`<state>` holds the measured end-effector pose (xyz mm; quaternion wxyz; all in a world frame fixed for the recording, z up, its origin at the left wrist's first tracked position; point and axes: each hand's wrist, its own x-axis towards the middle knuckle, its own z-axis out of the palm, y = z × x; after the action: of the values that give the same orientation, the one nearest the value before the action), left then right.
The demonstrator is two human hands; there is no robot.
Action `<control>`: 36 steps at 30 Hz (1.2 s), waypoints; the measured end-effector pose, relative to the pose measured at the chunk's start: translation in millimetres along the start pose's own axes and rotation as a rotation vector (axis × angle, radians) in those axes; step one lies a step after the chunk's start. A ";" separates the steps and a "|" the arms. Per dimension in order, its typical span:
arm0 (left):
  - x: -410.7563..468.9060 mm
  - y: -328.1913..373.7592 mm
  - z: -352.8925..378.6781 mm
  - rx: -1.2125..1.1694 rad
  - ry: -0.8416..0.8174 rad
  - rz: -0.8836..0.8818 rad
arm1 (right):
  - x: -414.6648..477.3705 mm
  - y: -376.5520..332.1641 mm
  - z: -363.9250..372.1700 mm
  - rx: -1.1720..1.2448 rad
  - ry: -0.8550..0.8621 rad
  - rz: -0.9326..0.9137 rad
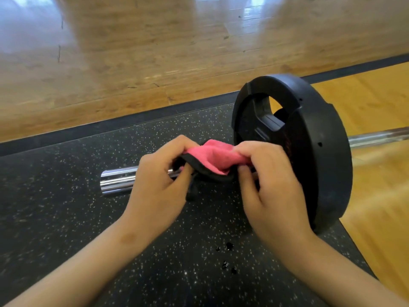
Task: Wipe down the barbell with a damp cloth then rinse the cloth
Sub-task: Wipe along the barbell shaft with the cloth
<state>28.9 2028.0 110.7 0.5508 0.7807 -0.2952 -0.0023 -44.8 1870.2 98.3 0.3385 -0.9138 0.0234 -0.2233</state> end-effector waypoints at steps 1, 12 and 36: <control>0.0 6.3 -1.0 -0.046 0.014 0.002 | 3.2 -5.1 -4.0 0.048 0.024 -0.010; 14.7 -13.5 5.6 -0.278 0.126 -0.283 | 23.3 -6.7 8.1 0.064 0.059 0.010; -11.7 -68.3 -16.2 0.386 -0.209 -0.036 | 0.9 4.4 46.1 -0.361 -0.132 -0.142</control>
<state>55.9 2062.3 54.5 0.3572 0.8724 -0.3316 -0.0364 -24.0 1894.7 65.0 0.1534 -0.9717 -0.0239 -0.1782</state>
